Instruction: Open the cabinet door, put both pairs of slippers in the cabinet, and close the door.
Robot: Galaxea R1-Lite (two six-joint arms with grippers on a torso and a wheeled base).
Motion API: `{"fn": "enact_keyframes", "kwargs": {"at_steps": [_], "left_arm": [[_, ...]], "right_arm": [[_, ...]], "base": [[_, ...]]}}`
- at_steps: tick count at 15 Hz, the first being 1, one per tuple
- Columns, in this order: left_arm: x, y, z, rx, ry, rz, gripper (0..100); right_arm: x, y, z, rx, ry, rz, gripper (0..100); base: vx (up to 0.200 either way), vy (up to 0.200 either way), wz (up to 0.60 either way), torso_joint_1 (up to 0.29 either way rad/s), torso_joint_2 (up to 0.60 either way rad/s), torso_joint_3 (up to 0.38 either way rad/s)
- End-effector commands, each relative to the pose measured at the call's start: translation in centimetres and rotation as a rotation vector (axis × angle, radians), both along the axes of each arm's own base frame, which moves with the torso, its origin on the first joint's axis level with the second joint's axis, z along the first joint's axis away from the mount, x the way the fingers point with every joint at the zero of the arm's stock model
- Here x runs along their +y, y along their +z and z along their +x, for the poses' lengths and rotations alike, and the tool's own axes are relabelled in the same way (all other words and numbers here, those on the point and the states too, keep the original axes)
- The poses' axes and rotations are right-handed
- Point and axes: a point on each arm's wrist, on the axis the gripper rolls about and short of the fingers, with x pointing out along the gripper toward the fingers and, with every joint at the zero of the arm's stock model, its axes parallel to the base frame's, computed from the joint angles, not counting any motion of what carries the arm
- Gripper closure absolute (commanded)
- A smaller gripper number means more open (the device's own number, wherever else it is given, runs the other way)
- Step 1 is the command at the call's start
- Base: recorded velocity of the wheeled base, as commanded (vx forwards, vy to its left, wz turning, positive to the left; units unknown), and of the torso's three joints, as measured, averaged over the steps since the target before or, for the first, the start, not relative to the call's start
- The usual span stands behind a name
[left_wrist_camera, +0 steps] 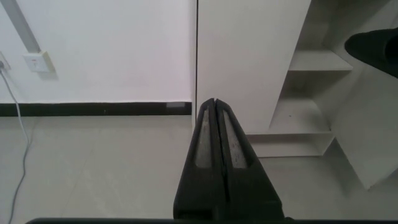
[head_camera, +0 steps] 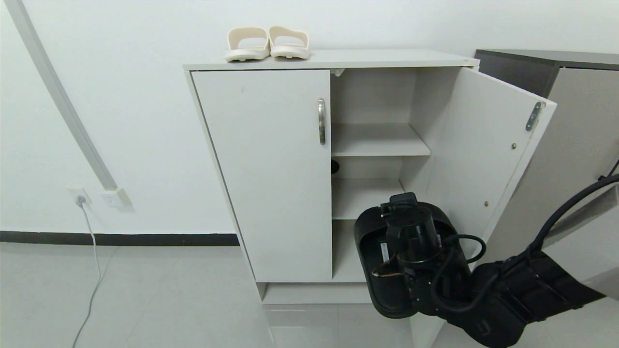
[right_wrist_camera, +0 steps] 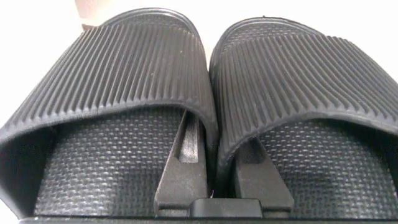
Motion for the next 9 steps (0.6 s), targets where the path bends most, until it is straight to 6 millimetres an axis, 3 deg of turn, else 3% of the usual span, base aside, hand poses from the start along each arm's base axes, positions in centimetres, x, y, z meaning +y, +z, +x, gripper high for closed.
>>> {"fn": "enact_keyframes", "kwargs": {"at_steps": [1,5,9], "left_arm": [[0.0,0.0,0.0,0.001,0.0,0.0,100],[0.0,0.0,0.0,0.001,0.0,-0.002,100],[0.0,0.0,0.0,0.001,0.0,0.0,100]], "right_arm": [[-1.3,0.5,-0.4,0.001,-0.02,0.0,100],[-2.9,1.0,-1.1,0.004,-0.038,-0.002,100],[-1.9,1.5,-2.1,-0.044,0.031,0.058,100]], "base": [[0.0,0.0,0.0,0.0,0.0,0.0],[0.0,0.0,0.0,0.0,0.0,0.0],[0.0,0.0,0.0,0.0,0.0,0.0]]}}
